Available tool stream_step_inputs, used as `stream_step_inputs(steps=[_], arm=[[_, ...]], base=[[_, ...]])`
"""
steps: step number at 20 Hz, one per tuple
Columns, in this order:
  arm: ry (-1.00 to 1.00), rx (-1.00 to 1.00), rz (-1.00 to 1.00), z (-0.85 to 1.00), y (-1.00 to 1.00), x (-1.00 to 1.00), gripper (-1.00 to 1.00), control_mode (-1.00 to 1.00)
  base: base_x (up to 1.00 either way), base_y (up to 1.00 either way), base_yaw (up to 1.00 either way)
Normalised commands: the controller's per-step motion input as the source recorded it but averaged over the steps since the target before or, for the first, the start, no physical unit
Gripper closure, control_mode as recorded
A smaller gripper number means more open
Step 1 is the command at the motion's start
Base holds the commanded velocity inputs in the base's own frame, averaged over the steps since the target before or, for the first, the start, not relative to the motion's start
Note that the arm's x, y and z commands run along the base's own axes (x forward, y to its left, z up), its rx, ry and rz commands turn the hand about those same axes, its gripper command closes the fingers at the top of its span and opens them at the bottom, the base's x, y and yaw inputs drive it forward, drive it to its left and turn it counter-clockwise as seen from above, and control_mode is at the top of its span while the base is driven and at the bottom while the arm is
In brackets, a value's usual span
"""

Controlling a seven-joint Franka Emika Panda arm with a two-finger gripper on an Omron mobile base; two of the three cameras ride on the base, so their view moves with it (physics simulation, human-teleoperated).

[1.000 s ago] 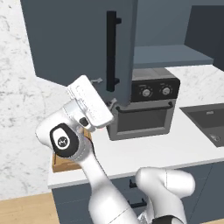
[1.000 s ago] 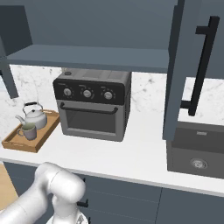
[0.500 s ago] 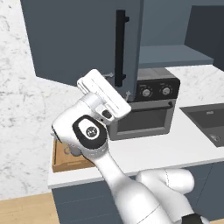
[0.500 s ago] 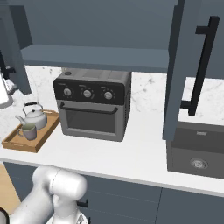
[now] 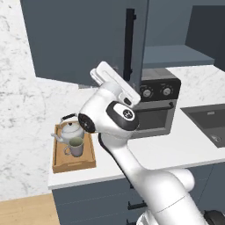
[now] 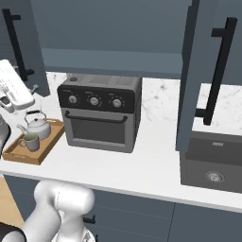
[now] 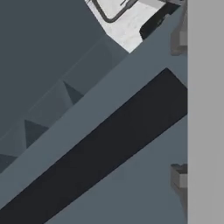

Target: Pick the kettle from the counter and place it on the tray. Then pick the mug from the cabinet and place it on the tray. Then close the cabinet doors.

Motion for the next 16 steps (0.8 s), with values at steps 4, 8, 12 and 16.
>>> stream_step_inputs(steps=[4, 8, 12, 16], arm=[[0.12, 0.09, 0.24, 0.00, -0.07, 0.84, -1.00, -1.00], [0.16, 0.03, 0.22, -0.03, 0.00, 0.89, -1.00, -1.00], [0.18, 0.00, 0.20, -0.11, 0.00, 0.91, -1.00, -1.00], [0.19, 0.00, 0.19, -0.14, 0.00, 0.86, -1.00, -1.00]], base=[[0.00, 0.00, 0.00], [0.00, 0.00, 0.00], [0.00, 0.00, 0.00], [0.00, 0.00, 0.00]])
